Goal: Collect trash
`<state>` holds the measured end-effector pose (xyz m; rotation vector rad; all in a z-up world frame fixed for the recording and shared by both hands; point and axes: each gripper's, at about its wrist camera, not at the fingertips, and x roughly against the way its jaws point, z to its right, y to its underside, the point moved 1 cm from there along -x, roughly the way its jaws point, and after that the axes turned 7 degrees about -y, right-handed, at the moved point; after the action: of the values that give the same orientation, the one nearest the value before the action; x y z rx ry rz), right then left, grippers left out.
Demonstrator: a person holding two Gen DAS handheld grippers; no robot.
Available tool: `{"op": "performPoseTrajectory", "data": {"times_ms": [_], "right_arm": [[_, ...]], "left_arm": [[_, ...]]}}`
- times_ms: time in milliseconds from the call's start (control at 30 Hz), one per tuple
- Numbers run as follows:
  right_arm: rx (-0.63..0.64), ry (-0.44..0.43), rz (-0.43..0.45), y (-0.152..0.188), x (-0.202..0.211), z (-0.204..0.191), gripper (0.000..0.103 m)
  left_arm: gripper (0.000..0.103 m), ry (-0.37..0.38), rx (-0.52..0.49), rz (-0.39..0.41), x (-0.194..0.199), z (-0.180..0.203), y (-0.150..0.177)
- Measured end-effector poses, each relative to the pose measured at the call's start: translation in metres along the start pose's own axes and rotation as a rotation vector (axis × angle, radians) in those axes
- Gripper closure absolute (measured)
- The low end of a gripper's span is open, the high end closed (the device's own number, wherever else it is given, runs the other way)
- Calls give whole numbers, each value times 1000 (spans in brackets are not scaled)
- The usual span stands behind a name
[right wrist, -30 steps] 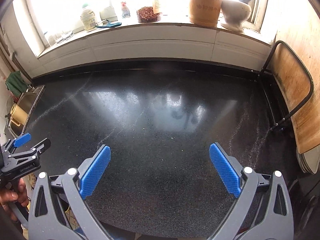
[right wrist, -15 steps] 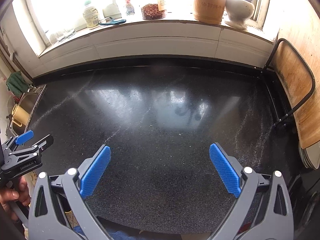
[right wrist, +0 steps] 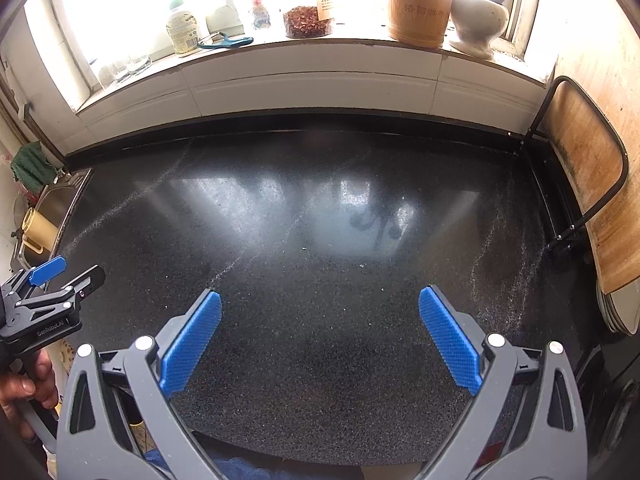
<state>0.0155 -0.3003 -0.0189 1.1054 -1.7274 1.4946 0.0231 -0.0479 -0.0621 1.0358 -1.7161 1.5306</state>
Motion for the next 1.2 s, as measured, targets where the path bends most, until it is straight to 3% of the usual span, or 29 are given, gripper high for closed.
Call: {"op": "performPoseTrajectory", "data": {"times_ms": [1200], "right_arm": [[0,-5,3,1,2,1,7]], "left_arm": [[10,8,-13,7,5,-1,4]]}}
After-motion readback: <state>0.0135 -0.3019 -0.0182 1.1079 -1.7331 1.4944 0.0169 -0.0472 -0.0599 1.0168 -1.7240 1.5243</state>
